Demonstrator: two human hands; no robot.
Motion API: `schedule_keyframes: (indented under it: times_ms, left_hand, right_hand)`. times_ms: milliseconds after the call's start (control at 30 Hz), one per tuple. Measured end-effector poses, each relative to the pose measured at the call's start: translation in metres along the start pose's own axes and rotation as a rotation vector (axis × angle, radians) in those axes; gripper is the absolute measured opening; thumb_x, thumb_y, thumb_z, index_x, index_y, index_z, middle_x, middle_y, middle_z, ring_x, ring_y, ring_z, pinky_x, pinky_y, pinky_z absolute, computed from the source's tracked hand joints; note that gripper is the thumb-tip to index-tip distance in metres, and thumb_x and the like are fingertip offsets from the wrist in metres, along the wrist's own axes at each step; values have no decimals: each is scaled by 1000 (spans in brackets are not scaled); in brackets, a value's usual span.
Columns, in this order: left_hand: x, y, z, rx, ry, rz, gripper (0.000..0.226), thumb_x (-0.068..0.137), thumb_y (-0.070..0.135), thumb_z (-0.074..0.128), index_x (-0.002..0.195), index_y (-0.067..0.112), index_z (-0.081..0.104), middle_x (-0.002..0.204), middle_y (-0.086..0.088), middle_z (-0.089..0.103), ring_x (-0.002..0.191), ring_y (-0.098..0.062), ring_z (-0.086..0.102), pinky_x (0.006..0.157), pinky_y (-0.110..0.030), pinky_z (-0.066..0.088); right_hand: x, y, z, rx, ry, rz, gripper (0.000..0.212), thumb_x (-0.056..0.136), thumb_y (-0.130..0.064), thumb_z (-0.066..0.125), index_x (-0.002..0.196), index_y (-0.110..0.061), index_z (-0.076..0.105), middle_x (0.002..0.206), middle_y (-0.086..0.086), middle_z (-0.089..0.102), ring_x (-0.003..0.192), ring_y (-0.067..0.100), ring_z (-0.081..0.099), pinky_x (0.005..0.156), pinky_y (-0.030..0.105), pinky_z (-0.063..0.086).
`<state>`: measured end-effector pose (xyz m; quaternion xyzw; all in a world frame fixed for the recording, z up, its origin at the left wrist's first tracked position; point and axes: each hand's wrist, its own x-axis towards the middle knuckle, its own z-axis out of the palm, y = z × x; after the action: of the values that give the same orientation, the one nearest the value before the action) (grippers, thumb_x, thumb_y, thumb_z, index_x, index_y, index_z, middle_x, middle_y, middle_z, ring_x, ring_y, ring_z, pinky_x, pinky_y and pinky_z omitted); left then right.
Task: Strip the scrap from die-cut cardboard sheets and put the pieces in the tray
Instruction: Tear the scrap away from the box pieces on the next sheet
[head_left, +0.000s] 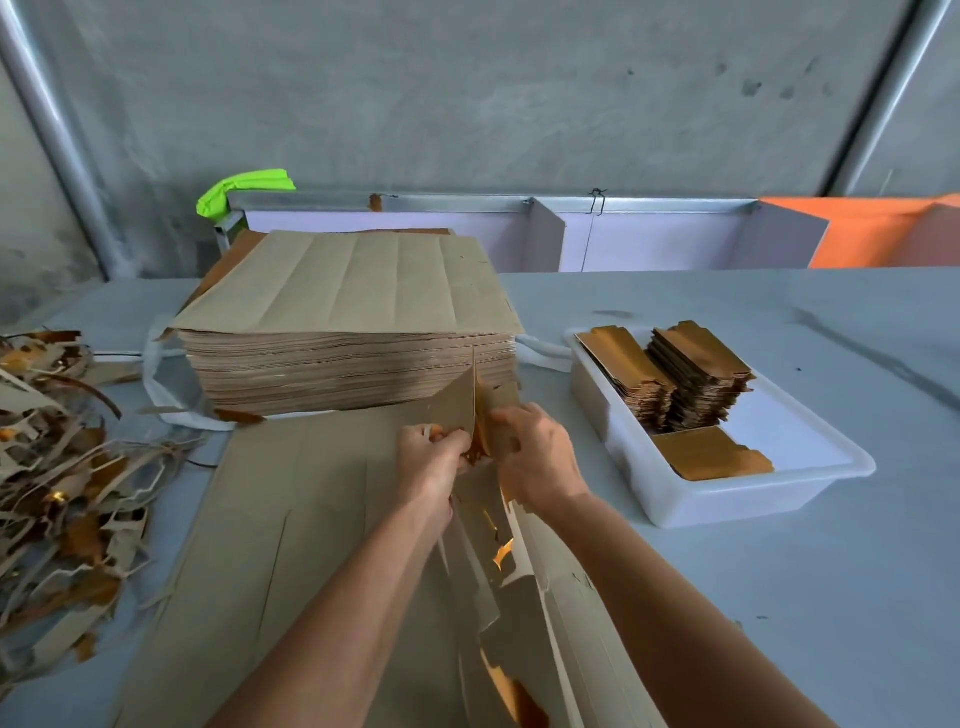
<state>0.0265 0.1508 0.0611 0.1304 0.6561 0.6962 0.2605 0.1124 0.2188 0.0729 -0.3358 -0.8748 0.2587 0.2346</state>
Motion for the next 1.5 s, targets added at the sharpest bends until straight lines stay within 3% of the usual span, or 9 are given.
schedule_keyframes:
  times_ms: [100,233,400,633,733,967,1100,1367,1500]
  left_hand:
    - [1,0,5,-152,-65,-44,9,86,4,63,87,3,54,68,-13,53,58,-19,51,54,-26,45]
    - [1,2,3,36,-70,45,29,75,12,78,85,6,51,73,-8,55,64,-19,54,55,-24,48]
    - [7,5,-6,245,-21,164,35,66,2,82,78,13,51,78,-4,60,70,-17,54,72,-34,50]
    - [10,-1,-4,197,-37,100,33,79,10,74,105,11,53,88,-4,62,67,-11,56,61,-22,46]
    - [6,0,-1,308,-101,193,29,77,30,77,88,7,64,76,-2,64,66,-11,56,67,-25,48]
    - [8,3,-13,559,-134,301,24,88,14,64,64,13,61,49,10,48,50,-5,40,46,-13,30]
    - [6,1,-15,660,-228,322,30,93,17,56,63,17,51,54,7,47,54,-11,43,53,-22,34]
    - [5,2,-26,478,-258,329,36,91,8,58,59,15,42,51,9,40,44,-2,33,45,-13,28]
    - [3,3,-27,282,-277,221,18,87,-2,51,70,-8,52,77,-7,51,66,-13,47,67,-25,38]
  right_hand:
    - [-5,2,3,-27,-82,-106,34,80,-3,59,111,-15,63,103,1,51,89,21,56,76,27,49]
    - [-2,2,12,-152,-4,-104,27,85,-25,63,109,-12,60,104,3,50,83,26,59,75,36,48]
    - [3,4,20,-137,69,-119,21,91,-12,51,104,-7,67,101,9,55,85,31,59,77,39,47]
    - [3,12,15,-133,122,-56,15,85,-4,53,83,1,67,90,14,56,76,37,56,64,34,40]
    - [1,8,17,-119,152,-97,13,84,0,53,78,4,65,81,10,51,67,34,51,59,32,34]
    - [4,7,15,-132,95,-145,20,87,-20,64,90,-2,71,89,12,55,75,35,56,67,37,43]
    - [6,5,17,-229,26,-214,19,89,-20,61,93,-1,65,97,11,53,77,33,57,66,33,41]
    - [8,10,14,-197,63,-196,17,90,-6,52,96,-1,67,91,6,49,76,28,53,67,29,40]
    - [9,12,2,81,-9,-20,22,83,-18,62,103,-10,68,95,-3,48,83,16,51,63,21,45]
